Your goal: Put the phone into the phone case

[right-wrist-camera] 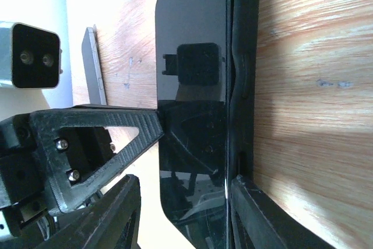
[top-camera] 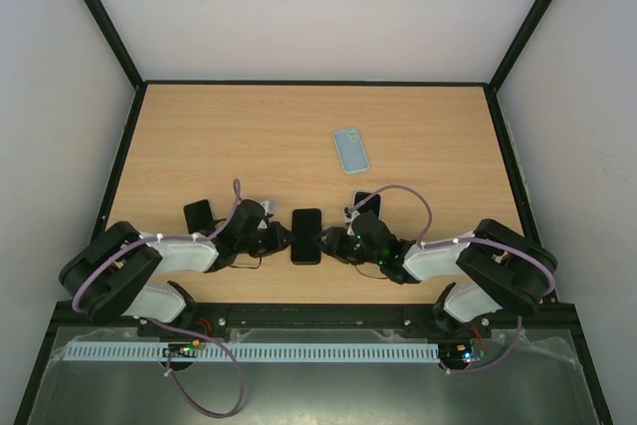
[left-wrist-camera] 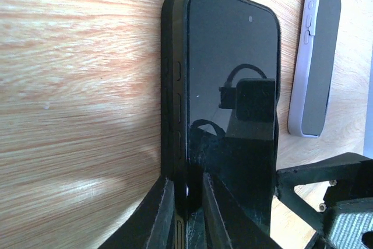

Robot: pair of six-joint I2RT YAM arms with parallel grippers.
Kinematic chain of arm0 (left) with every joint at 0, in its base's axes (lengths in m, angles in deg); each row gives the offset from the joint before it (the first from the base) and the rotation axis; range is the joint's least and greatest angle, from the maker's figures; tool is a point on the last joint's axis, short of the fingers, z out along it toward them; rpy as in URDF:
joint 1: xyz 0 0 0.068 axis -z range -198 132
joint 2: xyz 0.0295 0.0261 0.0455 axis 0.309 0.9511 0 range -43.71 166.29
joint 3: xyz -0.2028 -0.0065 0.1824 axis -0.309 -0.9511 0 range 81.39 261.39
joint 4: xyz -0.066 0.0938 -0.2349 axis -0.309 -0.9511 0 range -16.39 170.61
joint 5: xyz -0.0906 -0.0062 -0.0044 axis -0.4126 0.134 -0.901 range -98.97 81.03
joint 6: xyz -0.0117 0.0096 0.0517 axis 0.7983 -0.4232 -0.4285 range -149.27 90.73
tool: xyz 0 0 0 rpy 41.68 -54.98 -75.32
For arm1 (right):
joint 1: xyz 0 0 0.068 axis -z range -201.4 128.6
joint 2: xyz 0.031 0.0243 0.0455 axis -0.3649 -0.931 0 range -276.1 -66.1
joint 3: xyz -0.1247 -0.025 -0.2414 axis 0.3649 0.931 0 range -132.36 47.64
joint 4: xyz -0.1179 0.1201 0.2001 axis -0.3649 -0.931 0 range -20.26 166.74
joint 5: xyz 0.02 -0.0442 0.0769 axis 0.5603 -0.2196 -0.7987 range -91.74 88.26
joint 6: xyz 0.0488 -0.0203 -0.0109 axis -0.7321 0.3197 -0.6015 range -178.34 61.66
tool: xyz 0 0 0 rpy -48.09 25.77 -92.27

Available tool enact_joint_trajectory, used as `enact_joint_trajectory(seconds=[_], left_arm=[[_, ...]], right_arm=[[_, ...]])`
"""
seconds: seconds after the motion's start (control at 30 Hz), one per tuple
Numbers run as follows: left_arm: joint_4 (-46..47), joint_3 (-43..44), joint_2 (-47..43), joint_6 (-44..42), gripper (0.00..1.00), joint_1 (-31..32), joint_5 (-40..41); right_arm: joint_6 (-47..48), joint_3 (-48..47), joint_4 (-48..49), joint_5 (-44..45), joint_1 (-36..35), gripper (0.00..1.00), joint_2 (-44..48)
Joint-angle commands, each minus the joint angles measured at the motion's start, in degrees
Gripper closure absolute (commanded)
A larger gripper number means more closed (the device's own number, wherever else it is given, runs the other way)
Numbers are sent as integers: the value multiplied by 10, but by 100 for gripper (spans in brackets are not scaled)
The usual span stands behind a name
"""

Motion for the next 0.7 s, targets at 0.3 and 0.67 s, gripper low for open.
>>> enact_joint_trajectory(seconds=[0.3,0.67], left_arm=[[18,-18,-13,33,73,8,-47],[-37,6,-34,-28,68,-41,-2]], right_arm=[[55,-28,-147,126,3,58,67],[37,-41,-61,66,19,61,-19]])
